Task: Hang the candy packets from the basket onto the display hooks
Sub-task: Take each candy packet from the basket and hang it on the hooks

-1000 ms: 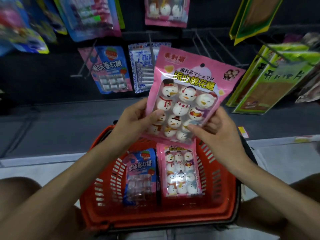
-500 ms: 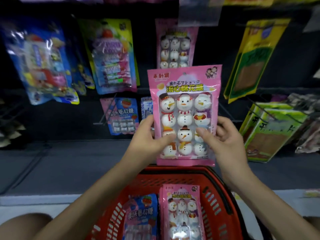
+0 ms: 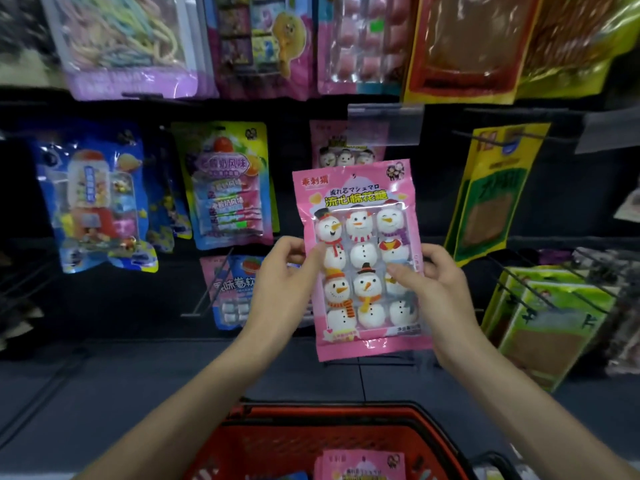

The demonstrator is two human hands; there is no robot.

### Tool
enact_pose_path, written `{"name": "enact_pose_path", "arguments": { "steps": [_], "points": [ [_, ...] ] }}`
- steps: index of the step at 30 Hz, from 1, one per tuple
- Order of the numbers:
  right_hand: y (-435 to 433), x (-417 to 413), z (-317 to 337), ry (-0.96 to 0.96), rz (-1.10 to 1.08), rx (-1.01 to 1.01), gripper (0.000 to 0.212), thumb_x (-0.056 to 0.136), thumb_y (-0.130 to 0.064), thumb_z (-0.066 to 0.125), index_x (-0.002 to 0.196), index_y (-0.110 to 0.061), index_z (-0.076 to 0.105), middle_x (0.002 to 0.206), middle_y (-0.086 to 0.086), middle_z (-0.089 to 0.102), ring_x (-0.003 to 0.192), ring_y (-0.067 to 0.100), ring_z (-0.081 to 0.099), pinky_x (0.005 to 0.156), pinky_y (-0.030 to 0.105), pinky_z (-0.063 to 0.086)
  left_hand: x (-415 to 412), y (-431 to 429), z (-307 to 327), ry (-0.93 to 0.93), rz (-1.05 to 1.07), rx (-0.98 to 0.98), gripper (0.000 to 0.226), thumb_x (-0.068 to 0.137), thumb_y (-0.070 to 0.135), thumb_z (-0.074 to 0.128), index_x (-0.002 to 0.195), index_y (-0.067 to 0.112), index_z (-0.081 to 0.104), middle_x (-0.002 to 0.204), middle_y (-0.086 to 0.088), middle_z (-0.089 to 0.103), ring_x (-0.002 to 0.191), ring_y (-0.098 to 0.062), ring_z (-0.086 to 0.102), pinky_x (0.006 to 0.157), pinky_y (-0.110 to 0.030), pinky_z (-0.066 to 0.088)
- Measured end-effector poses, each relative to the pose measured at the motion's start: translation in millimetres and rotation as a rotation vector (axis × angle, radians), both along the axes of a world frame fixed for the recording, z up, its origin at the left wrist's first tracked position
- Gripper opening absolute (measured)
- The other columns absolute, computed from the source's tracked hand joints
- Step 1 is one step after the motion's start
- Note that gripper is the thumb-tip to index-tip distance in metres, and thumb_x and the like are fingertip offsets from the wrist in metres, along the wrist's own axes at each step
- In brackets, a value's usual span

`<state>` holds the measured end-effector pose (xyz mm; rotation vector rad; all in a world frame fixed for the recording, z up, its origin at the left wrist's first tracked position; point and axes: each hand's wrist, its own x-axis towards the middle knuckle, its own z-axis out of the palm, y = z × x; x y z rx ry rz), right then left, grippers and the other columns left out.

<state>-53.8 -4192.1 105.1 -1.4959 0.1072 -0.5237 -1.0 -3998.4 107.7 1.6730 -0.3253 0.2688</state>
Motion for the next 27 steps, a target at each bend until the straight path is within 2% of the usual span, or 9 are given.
{"name": "enact_pose_path", "arguments": {
  "steps": [2,5,9,12,16,19,22,25,27],
  "points": [
    [-1.3,3.2,1.7,-0.017,-0.019,0.003,0.022,0.091,-0.008,0.074,0.109,-0.016,0.066,0.098,0.007,0.080,0.088,0.028,0.079,0.078,0.048,0.064,8.3,1.9,12.9,-0.110,0.082,0.048,0.020,0.098,0.043,0.067,0.101,0.024,0.061,0.088,0.007,0.065,0.074,-0.005,0.058,0.073,-0.033,0.056],
    [-4.2,5.5,-2.5,-0.043,-0.049,0.019,0.021,0.092,-0.006,0.074,0.109,-0.014,0.066,0.097,0.008,0.079,0.089,0.031,0.078,0.076,0.048,0.064,19.9,5.5,42.1,-0.299,0.183,0.119,0.020,0.099,0.039,0.069,0.111,0.029,0.058,0.092,0.008,0.063,0.083,-0.009,0.060,0.074,-0.030,0.053],
    [-7.4,8.6,-10.1,-0.057,-0.073,0.019,0.023,0.091,-0.007,0.075,0.110,-0.014,0.066,0.099,0.008,0.078,0.092,0.032,0.077,0.085,0.056,0.062,33.5,2.8,83.7,-0.681,0.293,0.384,0.048,0.094,0.034,0.075,0.137,0.029,0.053,0.105,0.007,0.060,0.092,-0.011,0.059,0.076,-0.035,0.053],
    [-7.5,9.3,-9.9,-0.089,-0.077,-0.007,0.023,0.091,-0.005,0.075,0.111,-0.013,0.065,0.099,0.008,0.078,0.092,0.029,0.077,0.082,0.050,0.063,41.4,-4.8,108.7,-0.911,0.320,0.561,0.059,0.094,0.032,0.073,0.148,0.026,0.050,0.118,0.000,0.058,0.094,-0.019,0.062,0.074,-0.041,0.057],
    [-8.1,7.3,-4.5,-0.155,-0.081,-0.076,0.022,0.091,-0.005,0.075,0.109,-0.015,0.066,0.097,0.005,0.078,0.090,0.025,0.076,0.073,0.039,0.061,49.5,-11.9,127.1,-1.084,0.353,0.686,0.048,0.097,0.032,0.069,0.143,0.021,0.060,0.120,-0.005,0.061,0.090,-0.021,0.060,0.076,-0.039,0.052],
    [-9.8,2.6,0.0,-0.197,-0.080,-0.106,0.023,0.091,-0.004,0.075,0.107,-0.018,0.067,0.096,0.006,0.077,0.089,0.025,0.075,0.073,0.038,0.062,47.2,-11.7,134.5,-1.100,0.329,0.650,0.034,0.104,0.032,0.060,0.134,0.018,0.069,0.115,-0.003,0.064,0.090,-0.017,0.058,0.075,-0.038,0.048],
    [-10.8,-0.8,5.5,-0.229,-0.066,-0.102,0.022,0.092,-0.005,0.075,0.107,-0.018,0.067,0.096,0.007,0.077,0.089,0.027,0.075,0.074,0.040,0.062,46.0,-9.3,145.5,-0.902,0.242,0.523,0.029,0.108,0.034,0.053,0.120,0.020,0.075,0.111,0.004,0.064,0.097,-0.012,0.060,0.081,-0.040,0.052],
    [-9.1,-1.3,10.9,-0.244,-0.051,-0.064,0.021,0.092,-0.009,0.075,0.109,-0.017,0.067,0.098,0.006,0.078,0.090,0.025,0.076,0.073,0.035,0.063,46.6,-11.7,152.2,-0.719,0.150,0.407,0.026,0.106,0.035,0.057,0.108,0.018,0.078,0.102,0.003,0.067,0.096,-0.012,0.063,0.088,-0.042,0.053],
    [-8.3,-0.6,14.2,-0.248,-0.067,-0.051,0.022,0.093,-0.010,0.075,0.111,-0.019,0.066,0.100,0.005,0.078,0.092,0.023,0.077,0.078,0.041,0.064,46.1,-15.7,152.9,-0.639,0.119,0.319,0.027,0.105,0.036,0.060,0.105,0.017,0.079,0.099,0.002,0.071,0.096,-0.015,0.066,0.090,-0.044,0.054]
  ]
}}
